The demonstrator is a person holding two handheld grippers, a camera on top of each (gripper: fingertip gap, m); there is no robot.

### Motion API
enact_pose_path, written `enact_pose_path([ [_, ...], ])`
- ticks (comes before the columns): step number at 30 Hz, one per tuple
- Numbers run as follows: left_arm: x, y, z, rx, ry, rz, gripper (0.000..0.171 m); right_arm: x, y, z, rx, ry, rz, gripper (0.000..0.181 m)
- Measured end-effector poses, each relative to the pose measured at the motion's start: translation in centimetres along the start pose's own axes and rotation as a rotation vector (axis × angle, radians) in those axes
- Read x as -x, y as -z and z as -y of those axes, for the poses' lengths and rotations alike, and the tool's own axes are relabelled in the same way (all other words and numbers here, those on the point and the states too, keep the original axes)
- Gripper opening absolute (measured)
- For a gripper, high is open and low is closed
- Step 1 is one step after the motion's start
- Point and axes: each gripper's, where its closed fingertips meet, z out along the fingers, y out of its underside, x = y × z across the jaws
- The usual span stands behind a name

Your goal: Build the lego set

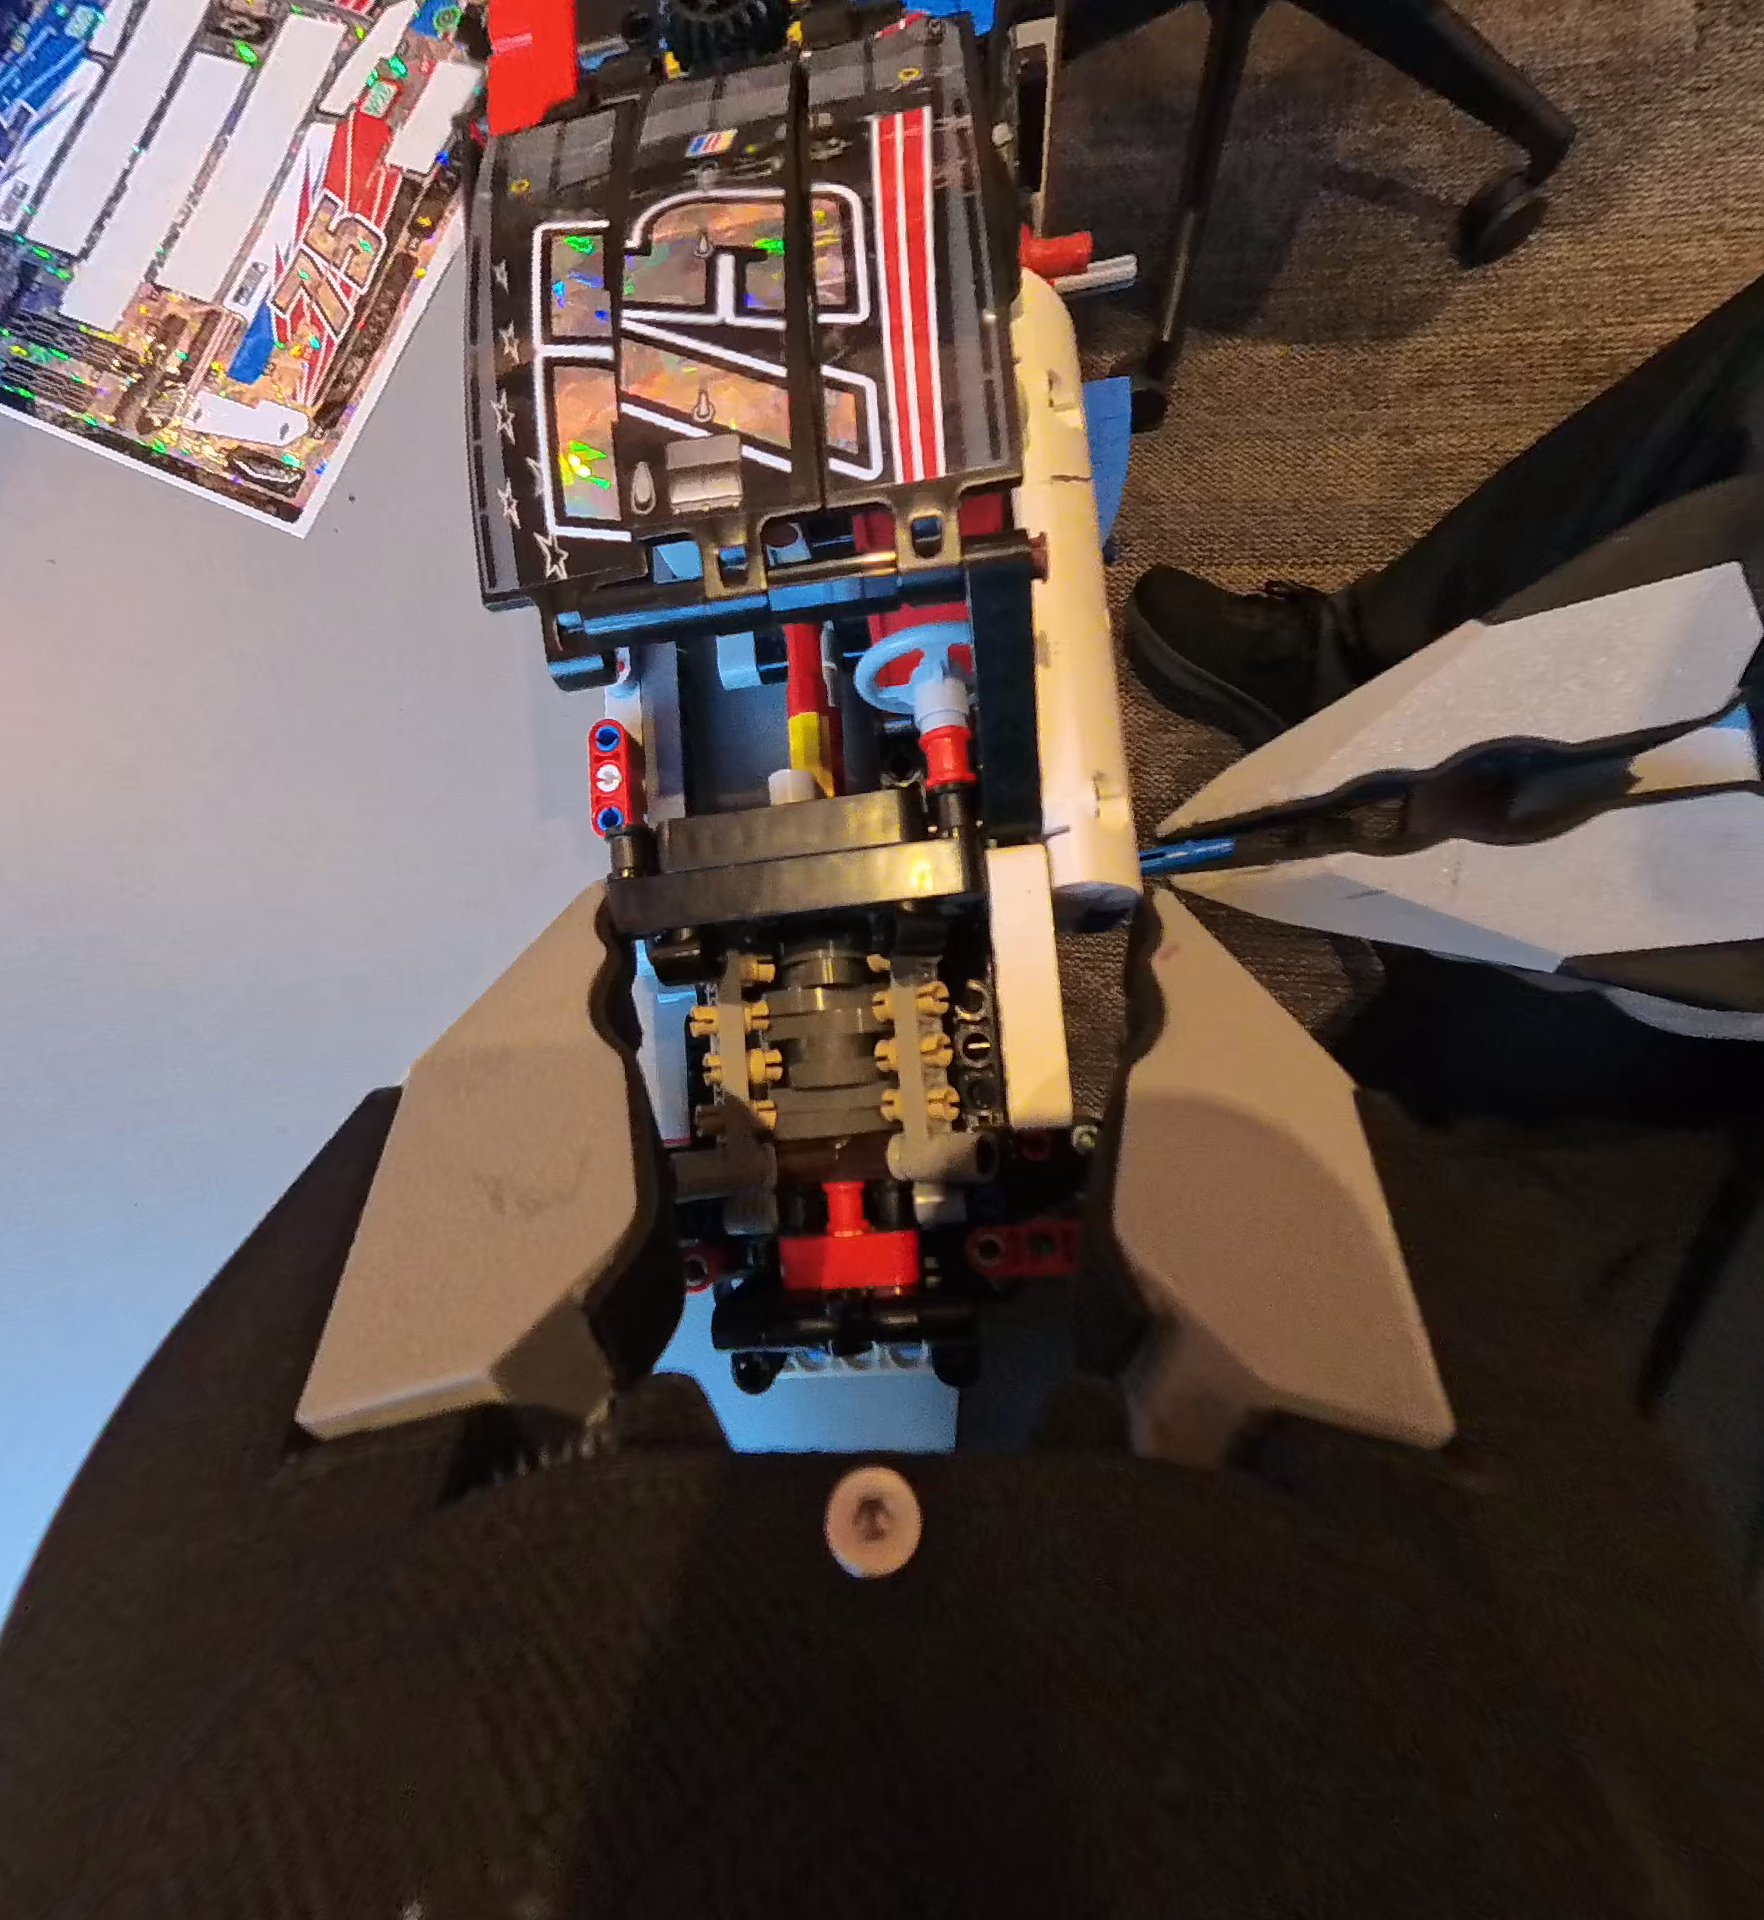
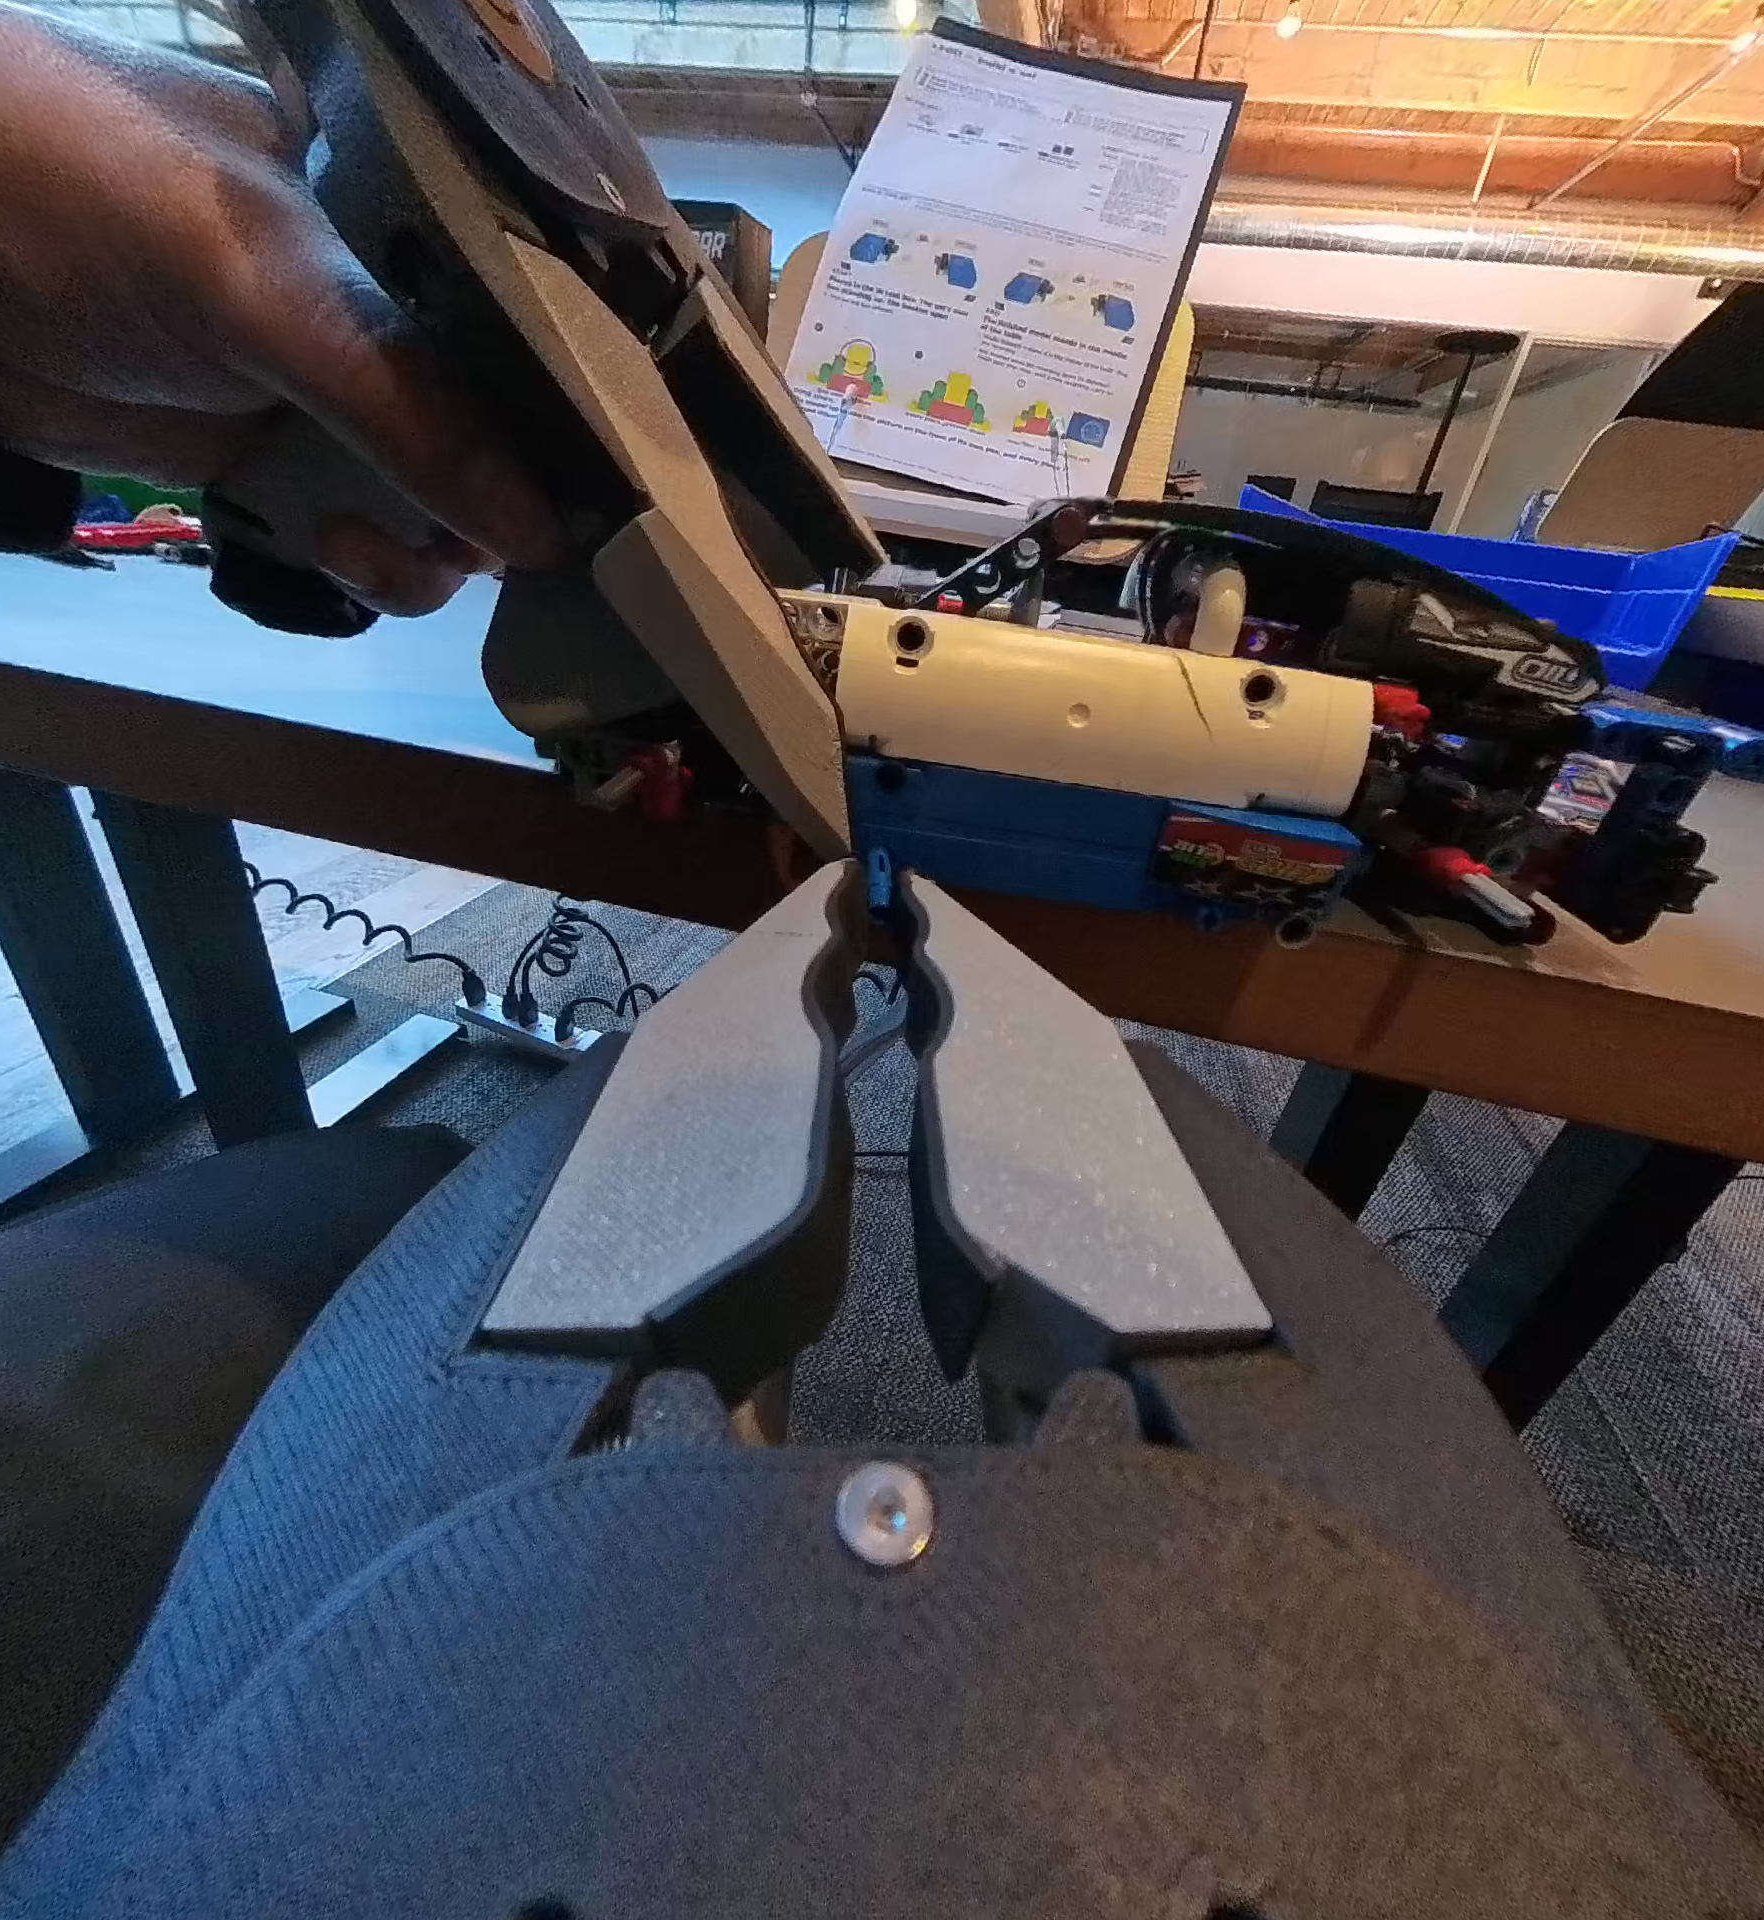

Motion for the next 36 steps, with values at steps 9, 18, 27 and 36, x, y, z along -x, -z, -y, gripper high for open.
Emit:
enact_pose_path([
  [9, 0.2, -0.1, 0.0, 0.006, 0.063, 0.015, 0.092, -0.3, -0.2, 0.0, -0.015, 0.026, -0.047, 0.003],
  [18, -0.1, -0.1, 0.2, 0.001, 0.073, -0.005, 0.092, -0.3, -0.7, -1.1, 0.009, 0.084, -0.061, 0.002],
  [27, 0.0, -0.6, 0.7, -0.008, 0.053, 0.01, 0.093, -1.0, -0.2, -0.8, -0.004, -0.034, -0.045, 0.002],
  [36, 0.8, 0.8, 1.2, -0.032, 0.053, 0.066, 0.1, -2.7, 0.8, -1.2, 0.016, 0.037, -0.086, 0.002],
])
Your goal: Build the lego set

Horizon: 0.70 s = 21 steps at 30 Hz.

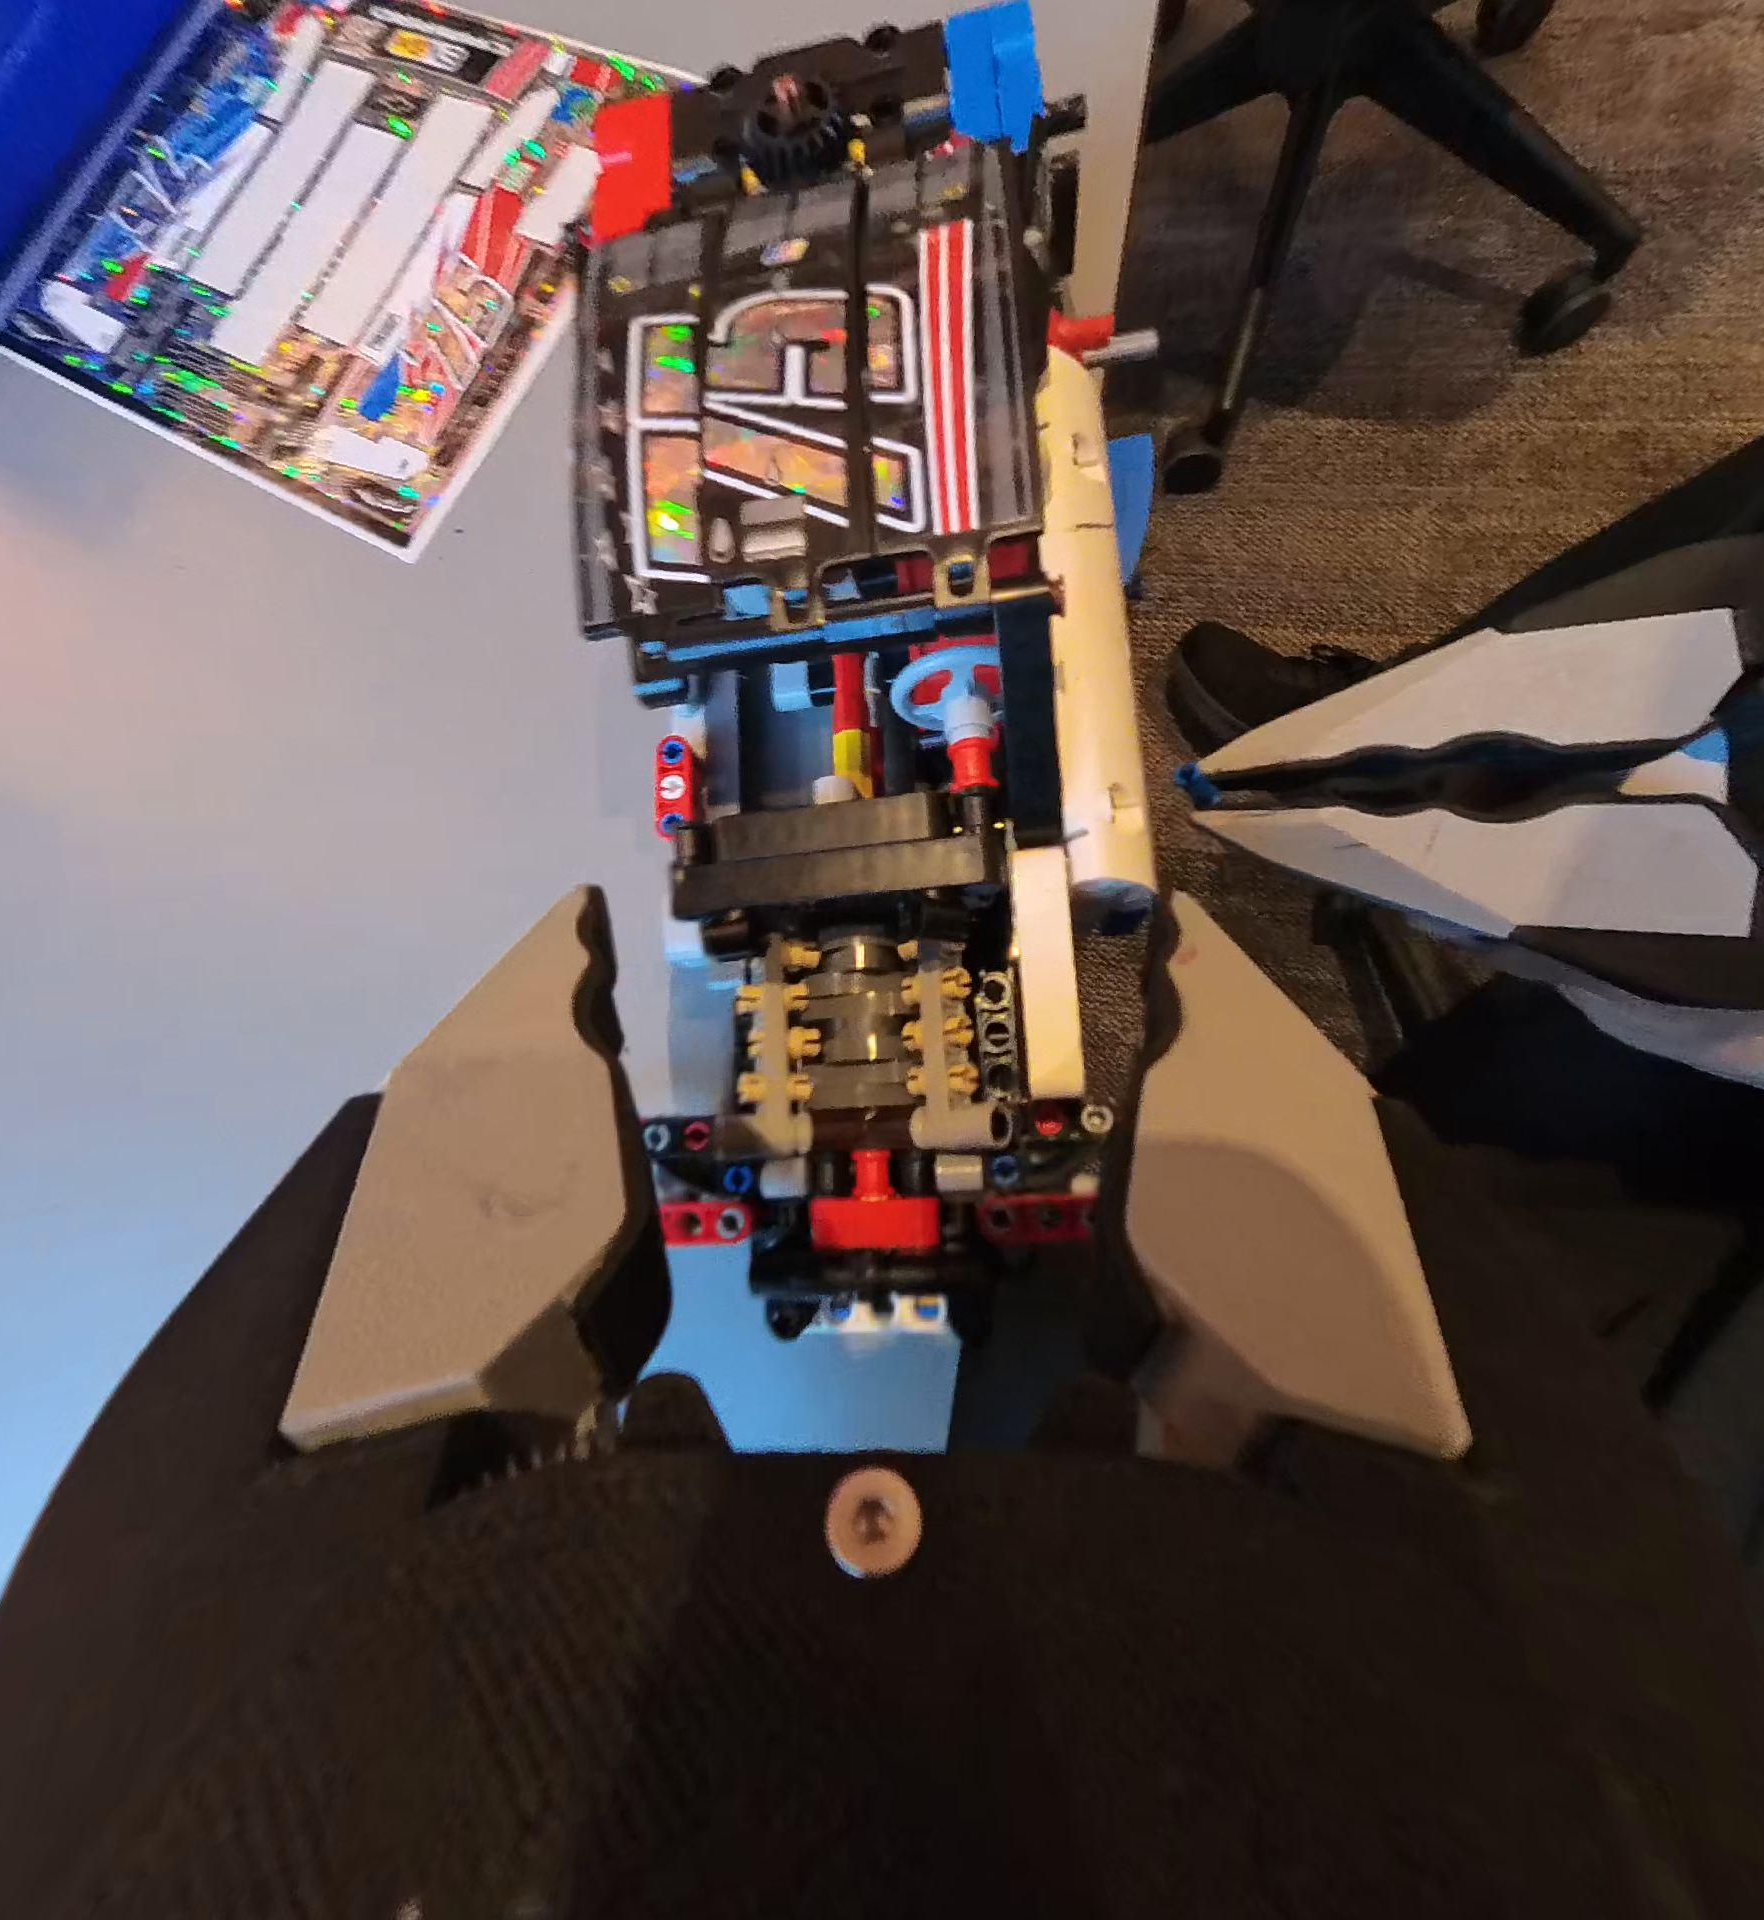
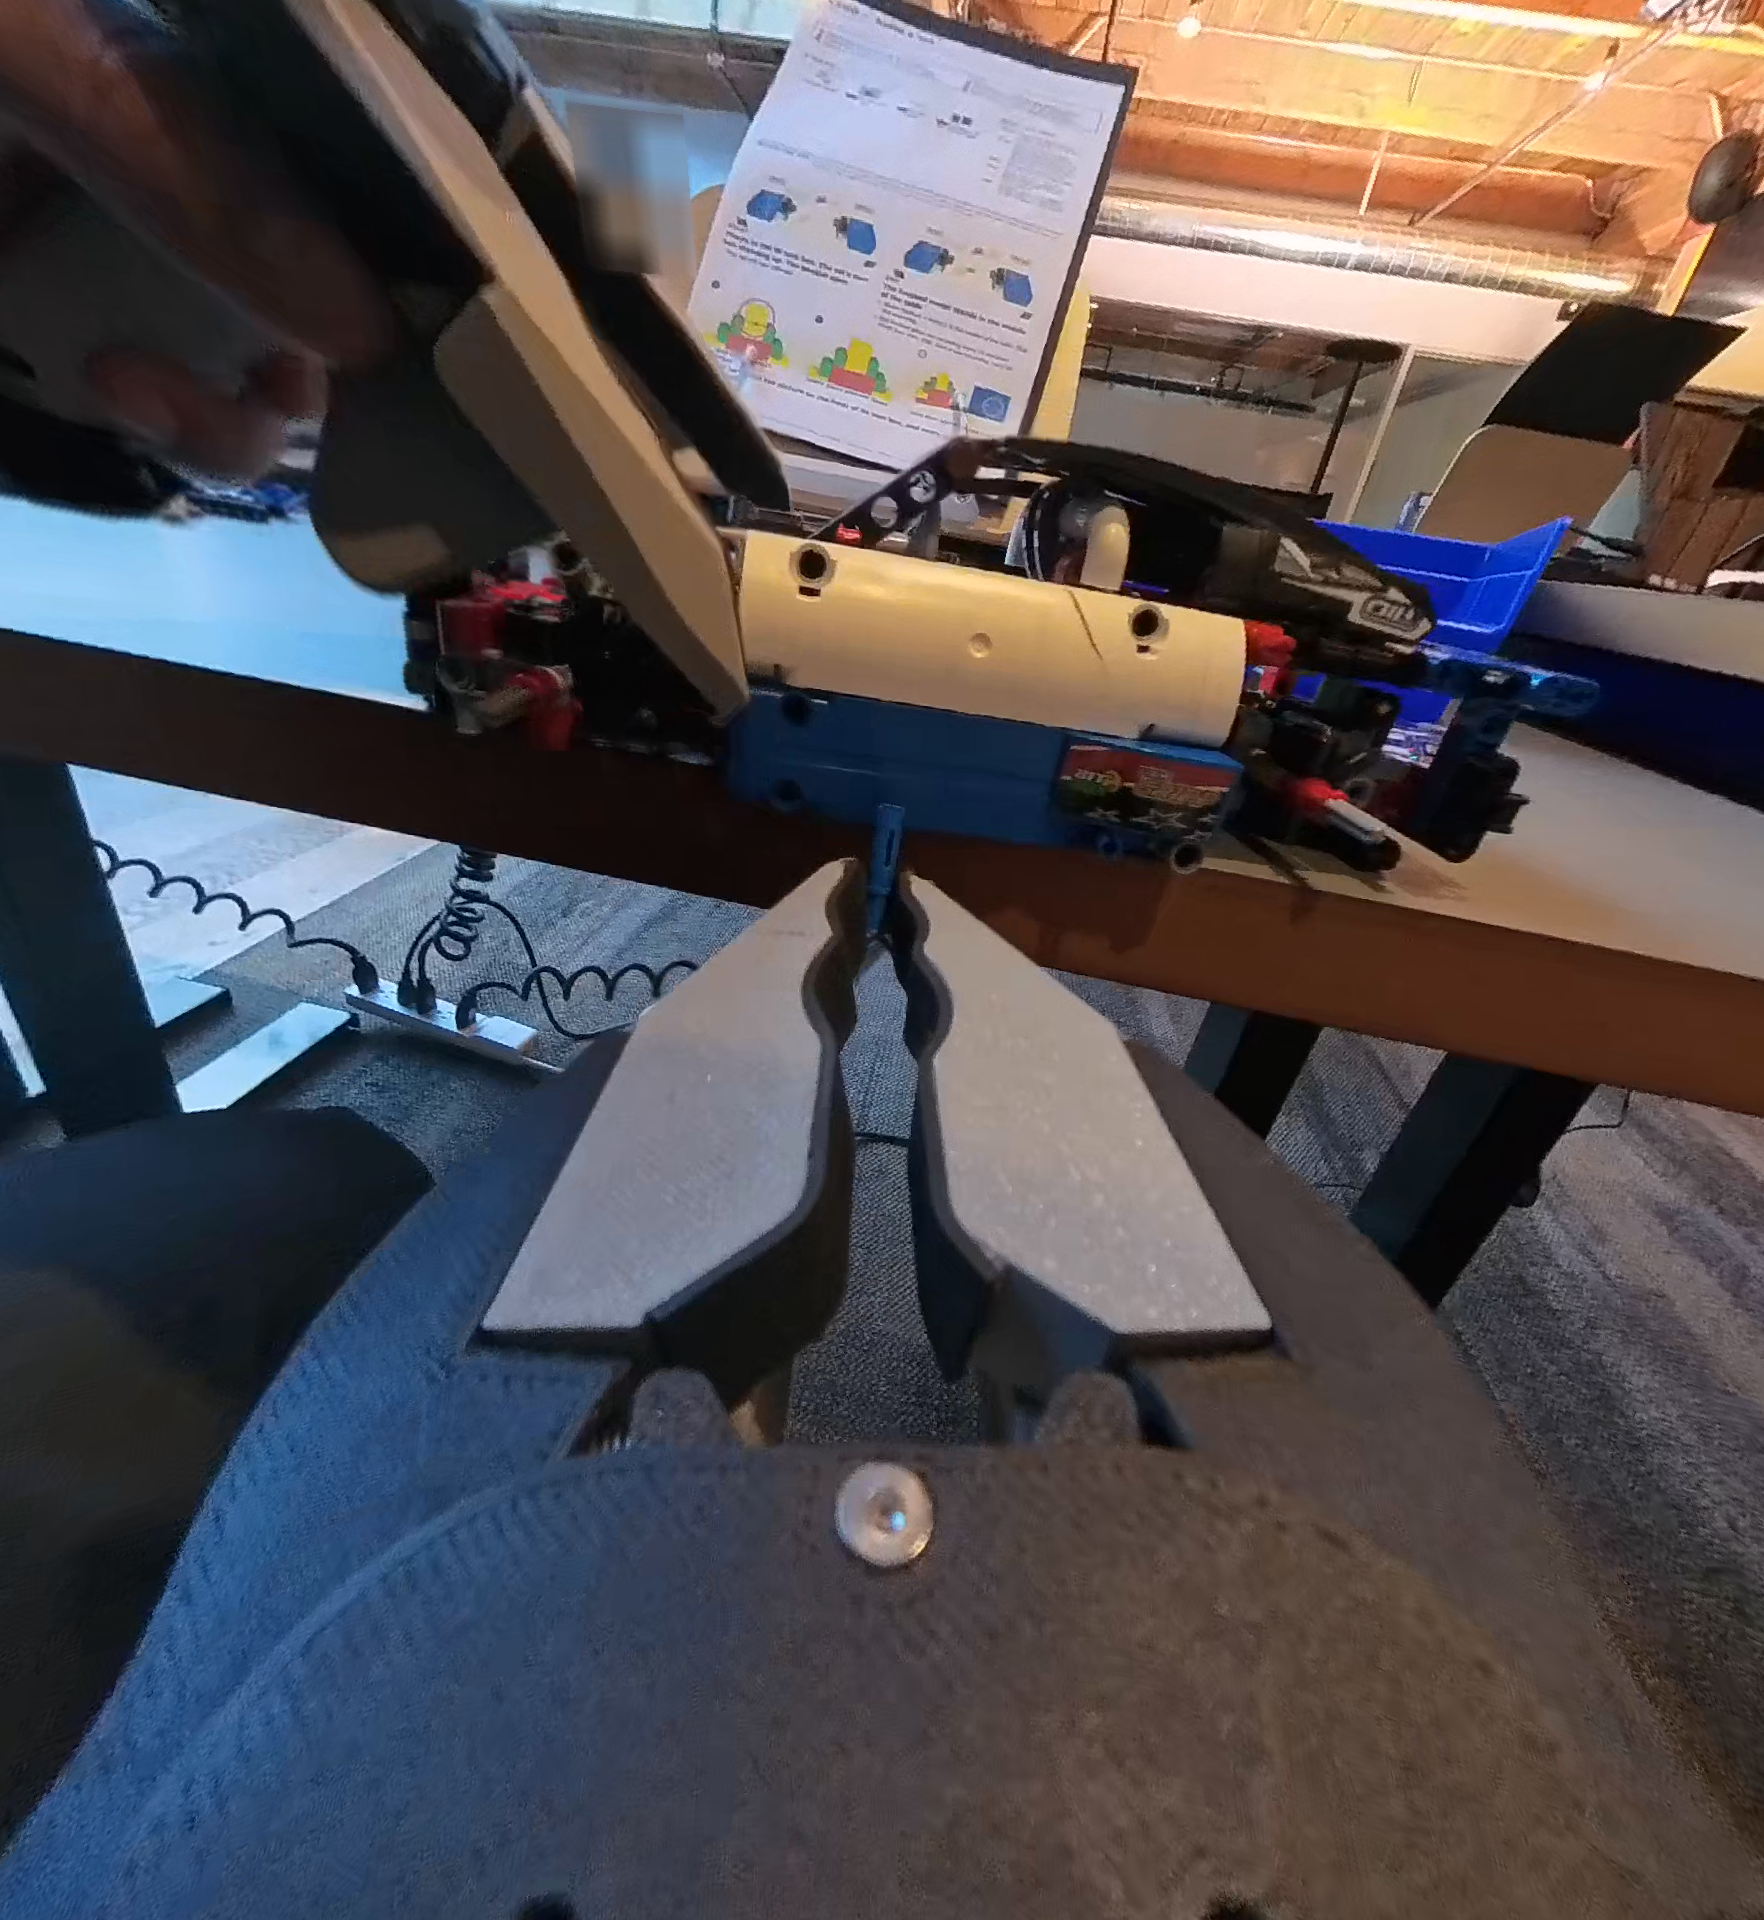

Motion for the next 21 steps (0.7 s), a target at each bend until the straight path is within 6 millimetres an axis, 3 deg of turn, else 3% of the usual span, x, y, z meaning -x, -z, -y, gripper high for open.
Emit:
enact_pose_path([
  [2, 0.5, 1.3, 0.5, -0.017, 0.011, 0.033, 0.099, 0.3, 0.2, 0.3, -0.004, 0.03, 0.018, 0.002],
  [4, 0.5, 3.1, 1.4, -0.057, 0.013, 0.063, 0.086, 1.0, 0.3, 0.8, -0.007, 0.053, 0.062, 0.003],
  [8, -3.0, 5.5, 2.1, -0.072, -0.056, 0.025, 0.052, 2.4, 1.1, 2.8, -0.057, -0.052, 0.303, 0.002],
  [13, -6.5, 4.7, 1.1, -0.027, -0.374, -0.015, 0.036, 1.8, 2.7, 3.1, 0.029, -0.272, 0.581, 0.003],
  [17, -8.8, 3.6, 1.1, -0.024, -0.608, -0.042, 0.036, 2.4, 4.3, 3.0, 0.082, -0.246, 0.715, 0.003],
  [21, -9.9, 2.4, 0.6, 0.005, -0.96, 0.033, 0.037, 3.2, 4.9, 2.0, 0.175, -0.285, 0.801, 0.004],
])
